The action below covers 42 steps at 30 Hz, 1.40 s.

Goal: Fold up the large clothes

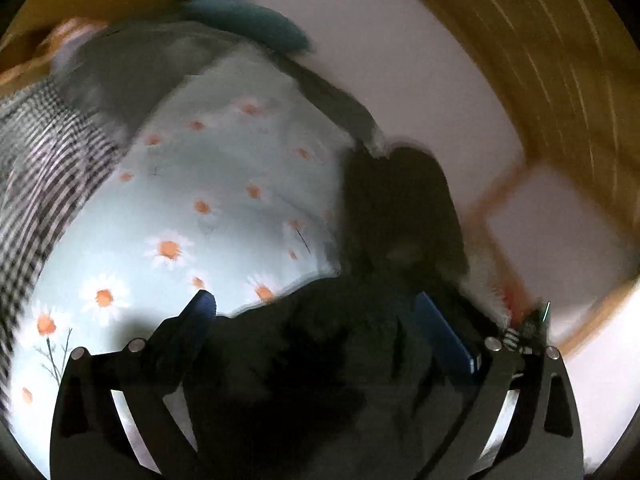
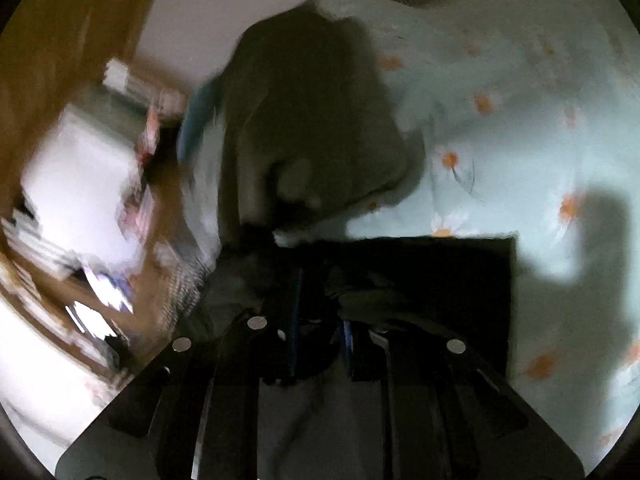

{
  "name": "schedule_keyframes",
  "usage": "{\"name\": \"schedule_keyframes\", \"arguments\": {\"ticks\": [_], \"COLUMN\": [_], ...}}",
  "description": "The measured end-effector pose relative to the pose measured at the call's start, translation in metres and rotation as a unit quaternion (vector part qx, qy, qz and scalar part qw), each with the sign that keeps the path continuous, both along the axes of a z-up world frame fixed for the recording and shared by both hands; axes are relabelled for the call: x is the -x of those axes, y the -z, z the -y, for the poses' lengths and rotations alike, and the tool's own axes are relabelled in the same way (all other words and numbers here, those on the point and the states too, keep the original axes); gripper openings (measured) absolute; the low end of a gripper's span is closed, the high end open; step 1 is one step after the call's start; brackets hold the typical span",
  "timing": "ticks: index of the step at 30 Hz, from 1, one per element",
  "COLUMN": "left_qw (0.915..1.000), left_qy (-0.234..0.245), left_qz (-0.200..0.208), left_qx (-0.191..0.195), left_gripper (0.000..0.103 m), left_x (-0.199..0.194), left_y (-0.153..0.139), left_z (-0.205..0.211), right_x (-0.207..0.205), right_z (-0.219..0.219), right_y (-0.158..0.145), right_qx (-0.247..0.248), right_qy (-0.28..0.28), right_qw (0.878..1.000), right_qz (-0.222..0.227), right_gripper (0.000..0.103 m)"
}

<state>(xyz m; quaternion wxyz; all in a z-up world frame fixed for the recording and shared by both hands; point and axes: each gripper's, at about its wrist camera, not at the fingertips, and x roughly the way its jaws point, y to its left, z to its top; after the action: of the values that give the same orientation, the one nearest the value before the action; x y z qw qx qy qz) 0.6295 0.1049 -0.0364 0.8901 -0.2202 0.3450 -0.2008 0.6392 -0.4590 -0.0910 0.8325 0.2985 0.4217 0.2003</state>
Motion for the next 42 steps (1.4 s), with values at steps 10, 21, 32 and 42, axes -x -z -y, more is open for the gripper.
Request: {"name": "schedule_keyframes", "arguments": {"ticks": [10,21,32,42], "left_qw": [0.9899,0.99,0.9717,0.9897], "left_qy": [0.065,0.057,0.063,0.073], "left_qz": [-0.104,-0.062,-0.077,-0.098], "left_qx": [-0.073,-0.113,-0.214,-0.075], "left_gripper": [0.096,0.056,0.096,0.031], "left_x": [-0.046,-0.039,-0.055,-0.055], "left_y": [0.082,0.085,0.09,0.079], "left_z": [0.043,0.044,0.061,0.04], "right_x": [0.045,0.08,0.003,-0.002], "right_z": [0.01,0.058,-0.102,-0.043], "right_y": [-0.021,-0.042,-0.008,-0.026], "right_qx": [0.044,-0.031,0.367,0.044], "right_qy": [-0.096,-0.041,-0.198,-0.139], "right_qw": [0.992,0.989,0.897,0.966], "right_qz": [0.072,0.14,0.147,0.211], "right_gripper": [0.017,0.1,0.095,0.023]}}
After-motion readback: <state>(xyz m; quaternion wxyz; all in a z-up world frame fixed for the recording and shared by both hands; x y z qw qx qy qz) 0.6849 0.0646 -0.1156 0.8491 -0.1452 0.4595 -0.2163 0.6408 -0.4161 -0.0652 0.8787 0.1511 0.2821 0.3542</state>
